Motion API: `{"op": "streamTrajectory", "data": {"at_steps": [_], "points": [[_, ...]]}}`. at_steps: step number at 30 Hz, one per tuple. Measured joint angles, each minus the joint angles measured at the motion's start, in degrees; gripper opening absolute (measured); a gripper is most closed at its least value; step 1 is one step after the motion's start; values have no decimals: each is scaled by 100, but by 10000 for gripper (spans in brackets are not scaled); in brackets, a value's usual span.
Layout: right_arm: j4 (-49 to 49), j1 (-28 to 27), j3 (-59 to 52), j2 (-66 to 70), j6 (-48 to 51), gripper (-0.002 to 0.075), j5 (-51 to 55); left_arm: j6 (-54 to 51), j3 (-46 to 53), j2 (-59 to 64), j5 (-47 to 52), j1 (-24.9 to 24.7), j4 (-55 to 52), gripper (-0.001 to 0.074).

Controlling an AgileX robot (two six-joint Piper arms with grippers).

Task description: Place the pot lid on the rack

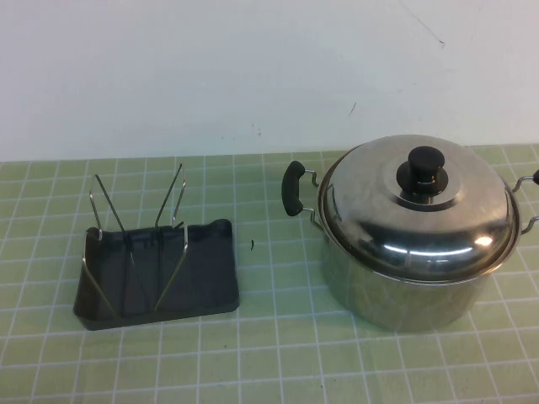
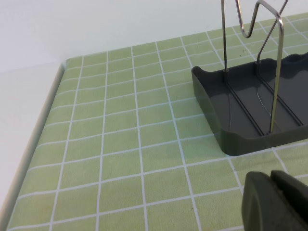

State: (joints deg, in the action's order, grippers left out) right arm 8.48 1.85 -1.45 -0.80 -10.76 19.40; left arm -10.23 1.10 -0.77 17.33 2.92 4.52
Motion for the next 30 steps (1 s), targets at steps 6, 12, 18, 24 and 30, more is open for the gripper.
{"op": "streamTrajectory", "data": {"at_steps": [6,12,18,24,30], "points": [[0,0,0,0,0,-1,0,0,0,0,0,0,0,-3],[0,0,0,0,0,-1,0,0,0,0,0,0,0,-3],[0,0,0,0,0,-1,0,0,0,0,0,0,0,-3],[0,0,0,0,0,-1,0,0,0,0,0,0,0,-3],[86,0,0,0,0,-1,0,-15,0,0,0,0,0,-3]]}}
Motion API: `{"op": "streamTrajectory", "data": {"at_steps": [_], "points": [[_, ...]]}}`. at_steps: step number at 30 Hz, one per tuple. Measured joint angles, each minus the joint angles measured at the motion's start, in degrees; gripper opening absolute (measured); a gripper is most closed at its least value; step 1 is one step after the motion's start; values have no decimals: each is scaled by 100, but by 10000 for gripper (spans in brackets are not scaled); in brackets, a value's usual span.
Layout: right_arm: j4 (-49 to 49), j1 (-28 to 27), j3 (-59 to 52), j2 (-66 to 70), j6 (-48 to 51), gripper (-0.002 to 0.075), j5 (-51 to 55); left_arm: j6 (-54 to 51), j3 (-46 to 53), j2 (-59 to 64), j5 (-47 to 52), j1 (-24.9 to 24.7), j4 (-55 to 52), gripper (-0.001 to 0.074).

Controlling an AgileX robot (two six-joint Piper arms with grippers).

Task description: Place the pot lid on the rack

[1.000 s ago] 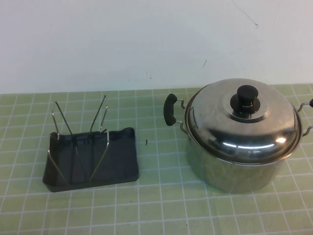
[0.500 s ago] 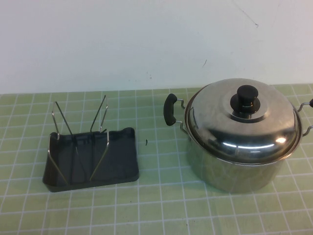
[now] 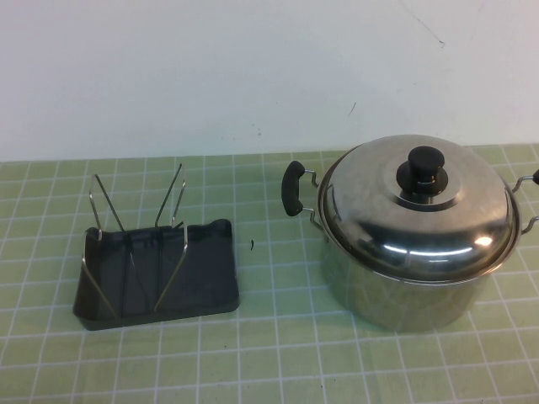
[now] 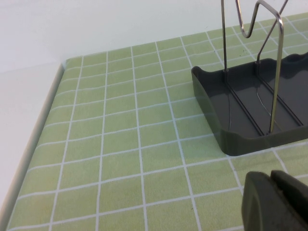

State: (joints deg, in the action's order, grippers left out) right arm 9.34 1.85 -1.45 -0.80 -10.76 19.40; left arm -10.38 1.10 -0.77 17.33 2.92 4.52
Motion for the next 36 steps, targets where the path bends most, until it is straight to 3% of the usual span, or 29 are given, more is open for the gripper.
{"op": "streamTrajectory", "data": {"at_steps": [15,18,22,29,36], "points": [[59,0,0,0,0,-1,24,0,0,0,0,0,0,-3],[-45,0,104,0,0,-1,438,0,0,0,0,0,0,-3],[-407,0,891,0,0,-1,1275,0,0,0,0,0,0,-3],[-772,0,2642,176,0,-1,1018,18,0,0,0,0,0,-3],[-819,0,2888,353,0,-1,231,18,0,0,0,0,0,-3]]}}
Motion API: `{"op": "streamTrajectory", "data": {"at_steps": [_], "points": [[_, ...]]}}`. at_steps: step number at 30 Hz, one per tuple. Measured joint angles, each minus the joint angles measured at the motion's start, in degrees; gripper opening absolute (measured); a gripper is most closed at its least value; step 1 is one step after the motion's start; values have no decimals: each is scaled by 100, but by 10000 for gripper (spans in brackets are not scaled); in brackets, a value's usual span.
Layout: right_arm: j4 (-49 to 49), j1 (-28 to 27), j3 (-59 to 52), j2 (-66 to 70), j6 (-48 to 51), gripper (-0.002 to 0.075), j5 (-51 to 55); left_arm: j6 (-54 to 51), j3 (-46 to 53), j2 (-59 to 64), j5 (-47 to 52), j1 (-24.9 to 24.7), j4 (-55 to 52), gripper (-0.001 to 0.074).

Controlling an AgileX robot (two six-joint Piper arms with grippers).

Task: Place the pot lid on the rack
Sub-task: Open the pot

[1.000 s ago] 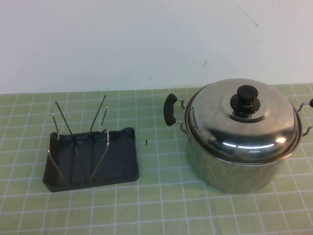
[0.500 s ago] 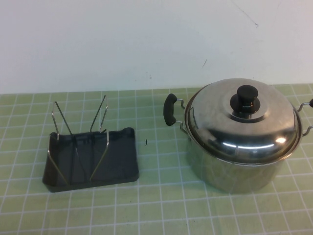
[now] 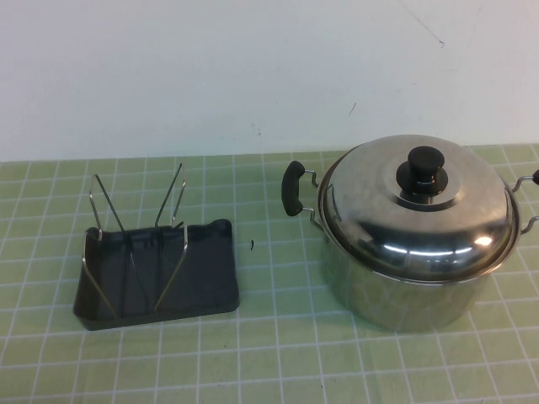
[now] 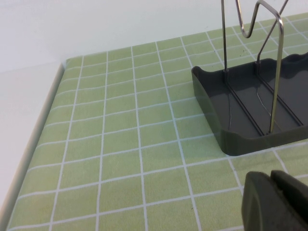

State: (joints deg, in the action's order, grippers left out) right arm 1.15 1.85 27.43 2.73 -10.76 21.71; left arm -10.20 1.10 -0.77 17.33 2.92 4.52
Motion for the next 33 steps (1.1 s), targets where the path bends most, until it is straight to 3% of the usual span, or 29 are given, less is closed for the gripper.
{"op": "streamTrajectory", "data": {"at_steps": [9,16,21,27,30,33], "points": [[-220,0,-224,175,490,-1,-612,0,0,0,0,0,0,-3],[-983,71,-28,1733,1347,-1,-1376,0,0,0,0,0,0,-3],[-1023,716,306,3329,1269,-1,-1831,0,0,0,0,0,0,-3],[-947,1861,345,4853,1211,4,-3478,-10,0,0,0,0,0,-3],[-794,2064,357,5628,1076,44,-4138,-10,0,0,0,0,0,-3],[-754,2104,485,6258,833,133,-4427,-10,0,0,0,0,0,-3]]}}
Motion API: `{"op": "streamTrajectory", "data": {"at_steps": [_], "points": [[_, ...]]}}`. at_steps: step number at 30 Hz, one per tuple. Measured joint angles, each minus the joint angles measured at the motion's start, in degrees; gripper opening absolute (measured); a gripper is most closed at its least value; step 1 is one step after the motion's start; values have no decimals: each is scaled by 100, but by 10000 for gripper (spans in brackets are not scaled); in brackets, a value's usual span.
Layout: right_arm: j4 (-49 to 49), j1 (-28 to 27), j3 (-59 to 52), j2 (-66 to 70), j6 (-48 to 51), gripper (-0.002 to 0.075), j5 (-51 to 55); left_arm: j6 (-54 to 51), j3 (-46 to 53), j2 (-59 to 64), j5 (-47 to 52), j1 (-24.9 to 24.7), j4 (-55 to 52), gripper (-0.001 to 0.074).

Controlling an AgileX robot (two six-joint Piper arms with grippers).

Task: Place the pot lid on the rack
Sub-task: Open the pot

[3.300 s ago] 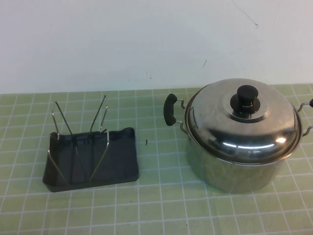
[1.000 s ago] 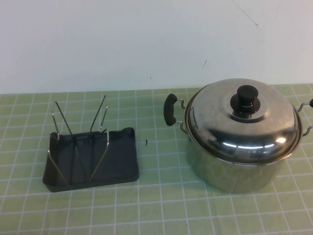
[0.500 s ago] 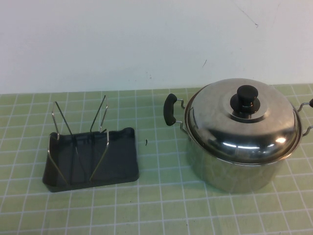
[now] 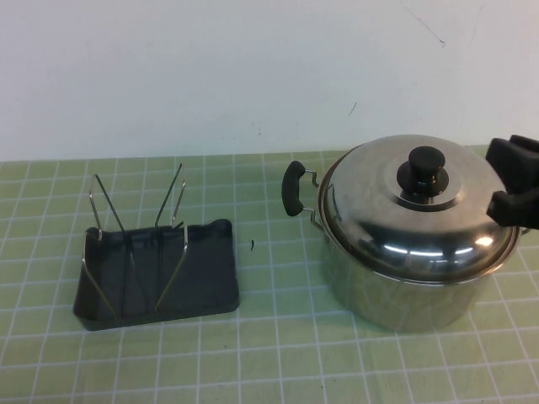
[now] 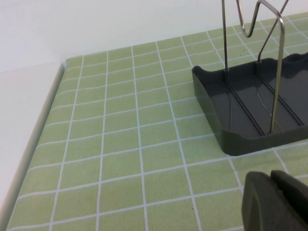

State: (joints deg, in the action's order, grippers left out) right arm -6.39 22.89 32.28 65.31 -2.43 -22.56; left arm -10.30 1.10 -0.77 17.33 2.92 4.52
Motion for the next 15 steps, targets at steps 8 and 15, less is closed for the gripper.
{"op": "streamTrajectory", "data": {"at_steps": [8,15], "points": [[711,0,606,1300,243,489,-523,0,0,0,0,0,0,-3],[837,0,814,2375,706,526,-1504,0,0,0,0,0,0,-3]]}}
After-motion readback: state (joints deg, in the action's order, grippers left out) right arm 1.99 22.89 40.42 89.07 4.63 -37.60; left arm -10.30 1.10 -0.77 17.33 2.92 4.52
